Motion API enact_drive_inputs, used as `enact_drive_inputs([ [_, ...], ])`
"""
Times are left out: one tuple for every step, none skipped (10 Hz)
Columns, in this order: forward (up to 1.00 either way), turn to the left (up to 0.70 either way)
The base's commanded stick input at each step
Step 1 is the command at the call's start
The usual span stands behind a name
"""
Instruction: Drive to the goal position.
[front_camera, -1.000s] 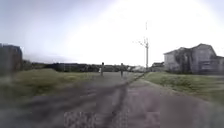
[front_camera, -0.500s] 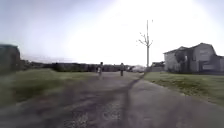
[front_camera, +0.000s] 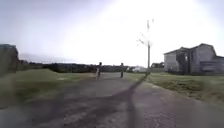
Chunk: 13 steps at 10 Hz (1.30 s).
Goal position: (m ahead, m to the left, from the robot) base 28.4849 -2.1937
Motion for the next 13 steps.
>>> enact_drive_inputs([
  [1.0, 0.0],
  [1.0, 0.0],
  [1.0, 0.0],
  [1.0, 0.0],
  [1.0, 0.0],
  [1.0, 0.0],
  [1.0, 0.0],
  [1.0, 0.0],
  [1.0, 0.0],
  [1.0, 0.0],
  [1.0, 0.0],
  [1.0, 0.0],
  [1.0, 0.0],
])
